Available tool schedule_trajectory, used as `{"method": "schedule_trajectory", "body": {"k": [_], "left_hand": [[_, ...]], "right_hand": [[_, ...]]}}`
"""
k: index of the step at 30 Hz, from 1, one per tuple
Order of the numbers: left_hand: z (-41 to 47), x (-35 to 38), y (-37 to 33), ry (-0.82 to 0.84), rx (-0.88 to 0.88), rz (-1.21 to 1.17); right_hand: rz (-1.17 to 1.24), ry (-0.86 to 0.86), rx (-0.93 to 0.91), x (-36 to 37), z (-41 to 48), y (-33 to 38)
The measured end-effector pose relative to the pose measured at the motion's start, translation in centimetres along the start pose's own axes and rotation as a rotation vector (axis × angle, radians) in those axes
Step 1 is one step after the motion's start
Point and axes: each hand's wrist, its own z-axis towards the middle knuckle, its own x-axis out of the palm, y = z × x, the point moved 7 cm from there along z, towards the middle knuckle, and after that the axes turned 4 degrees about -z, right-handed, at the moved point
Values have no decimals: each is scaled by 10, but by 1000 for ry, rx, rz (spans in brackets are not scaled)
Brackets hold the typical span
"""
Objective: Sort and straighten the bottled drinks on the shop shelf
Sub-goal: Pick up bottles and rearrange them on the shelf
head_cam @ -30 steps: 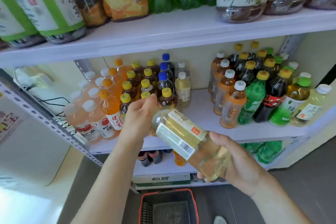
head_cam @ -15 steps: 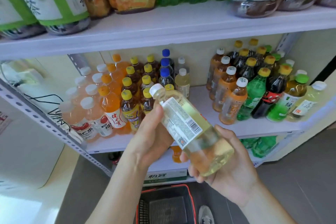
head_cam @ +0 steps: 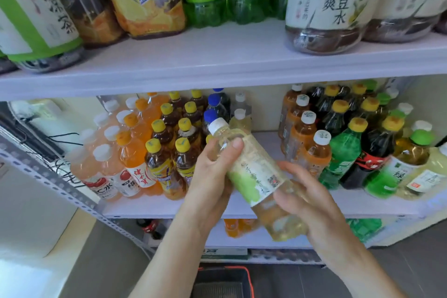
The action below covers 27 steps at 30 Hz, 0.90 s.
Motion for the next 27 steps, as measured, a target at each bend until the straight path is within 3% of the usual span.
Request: {"method": "schedule_trajectory", "body": {"k": [4, 6, 9, 15, 19, 22, 27], "left_hand": [[6, 16, 3, 270, -34, -197], [7, 23, 4, 329, -44, -240], [13, 23, 6, 232, -14, -199], [18, 15, -2, -2, 60, -28], [18, 7, -6, -179, 71, 166], [16, 4, -7, -207, 41, 258], [15, 9, -8, -103, -28, 228]], "right_hand": [[413, 314, 315, 8, 7, -20], [645, 319, 383, 9, 8, -24], [631, 311, 389, 2, 10, -32], [497, 80, 335, -19, 19, -38], [337, 61, 199, -18, 16, -26], [349, 119, 174, -12, 7, -23], [583, 220, 262, -3, 2, -29]]}}
